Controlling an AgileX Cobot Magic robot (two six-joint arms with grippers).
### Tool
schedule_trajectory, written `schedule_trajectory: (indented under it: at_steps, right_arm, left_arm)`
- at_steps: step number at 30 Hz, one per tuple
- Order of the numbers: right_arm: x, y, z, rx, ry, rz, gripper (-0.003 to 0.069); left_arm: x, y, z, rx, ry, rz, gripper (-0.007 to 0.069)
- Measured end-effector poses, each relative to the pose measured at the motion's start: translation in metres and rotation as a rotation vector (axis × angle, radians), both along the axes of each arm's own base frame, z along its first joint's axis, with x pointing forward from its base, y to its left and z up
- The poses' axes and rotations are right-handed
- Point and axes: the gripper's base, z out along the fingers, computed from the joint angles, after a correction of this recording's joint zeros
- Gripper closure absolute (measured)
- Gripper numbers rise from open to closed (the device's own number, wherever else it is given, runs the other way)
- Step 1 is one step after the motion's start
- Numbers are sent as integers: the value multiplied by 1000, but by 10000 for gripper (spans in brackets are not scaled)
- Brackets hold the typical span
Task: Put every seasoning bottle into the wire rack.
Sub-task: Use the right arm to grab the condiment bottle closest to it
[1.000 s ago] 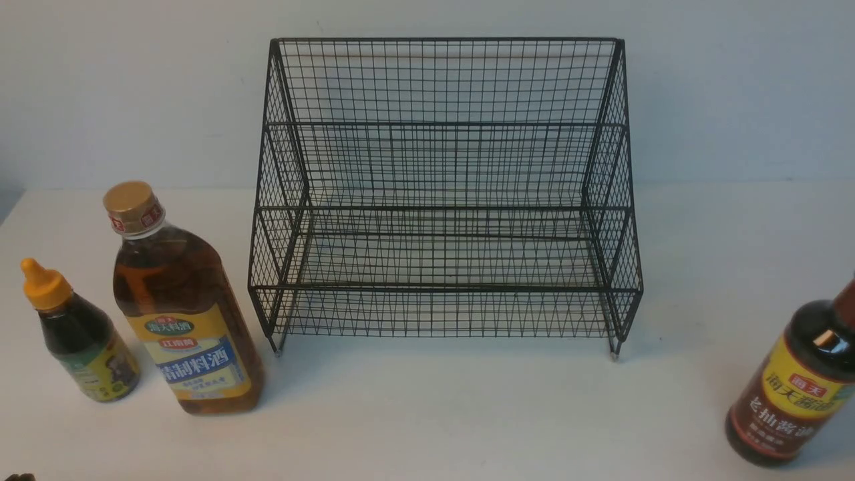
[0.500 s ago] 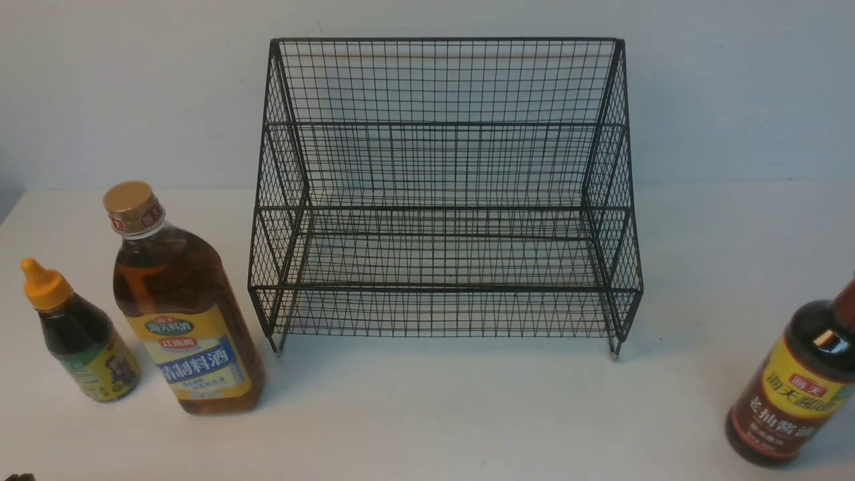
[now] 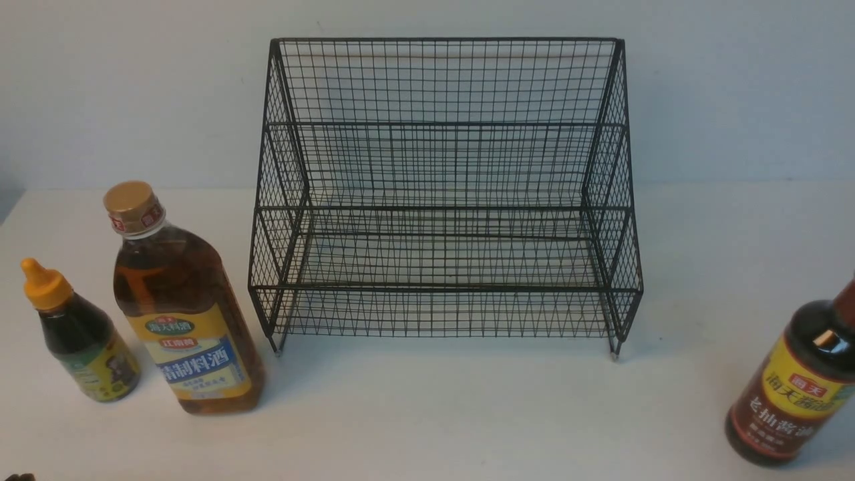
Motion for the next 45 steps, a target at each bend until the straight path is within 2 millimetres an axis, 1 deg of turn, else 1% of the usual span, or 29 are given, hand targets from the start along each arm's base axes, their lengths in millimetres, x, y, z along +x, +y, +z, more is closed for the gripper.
schedule_trajectory:
  at_steps: [7,8,11,13,16,18,19,20,21,22,23,25,26,27,28,29,31,32,34,36,39,40,41,42,44,45]
  right_arm:
    - [-1,2,-3,-30,27,29,673]
    - [0,2,-2,-99,14,32,673]
    - [-1,1,6,-180,-21,34,673]
    - [-6,2,38,-319,-126,30,673]
    - [-20,3,102,-588,-274,16,673]
    - [-24,7,138,-763,-260,61,673]
    - [-25,7,145,-793,-264,61,673]
    - [-20,9,157,-868,-174,134,673]
    - [-15,9,164,-913,-92,191,673]
    - [-4,8,168,-950,49,274,673]
    - [-1,8,170,-959,90,290,673]
    - [17,4,164,-959,273,377,673]
    - [25,3,161,-953,338,411,673]
    - [42,1,156,-945,435,452,669]
    - [45,1,155,-942,454,462,669]
    - [56,-1,153,-938,499,478,662]
    - [71,-4,153,-940,553,490,639]
    - [73,-4,154,-942,564,492,632]
    - [83,-8,166,-962,598,474,567]
    - [84,-10,178,-966,600,458,510]
    - [83,-8,193,-952,567,449,370]
    - [83,-7,195,-939,557,455,316]
    - [83,-6,195,-931,551,459,295]
    - [86,-3,195,-901,537,489,196]
    - [92,-1,192,-895,543,514,116]
    - [98,-1,190,-894,547,528,64]
  left_arm:
    - [0,0,0,0,0,0,629]
    - [0,0,0,0,0,0,629]
    - [0,0,0,0,0,0,629]
    - [0,0,0,0,0,0,629]
    - [0,0,0,0,0,0,629]
    - [0,0,0,0,0,0,629]
    - [0,0,0,0,0,0,629]
    - [0,0,0,0,0,0,629]
    - [0,0,0,0,0,0,629]
    - [0,0,0,0,0,0,629]
    - [0,0,0,0,0,0,629]
    - [0,0,0,0,0,0,629]
    - [0,0,0,0,0,0,629]
    - [0,0,0,0,0,0,629]
    - [0,0,0,0,0,0,629]
    - [0,0,0,0,0,0,629]
    - [0,0,0,0,0,0,629]
    - [0,0,0,0,0,0,629]
    - [0,0,0,0,0,0,629]
    - [0,0,0,0,0,0,629]
    - [0,0,0,0,0,0,629]
    - [0,0,0,0,0,0,629]
    - [0,0,0,0,0,0,629]
    - [0,0,0,0,0,0,629]
    - [0,0,0,0,0,0,629]
    - [0,0,0,0,0,0,629]
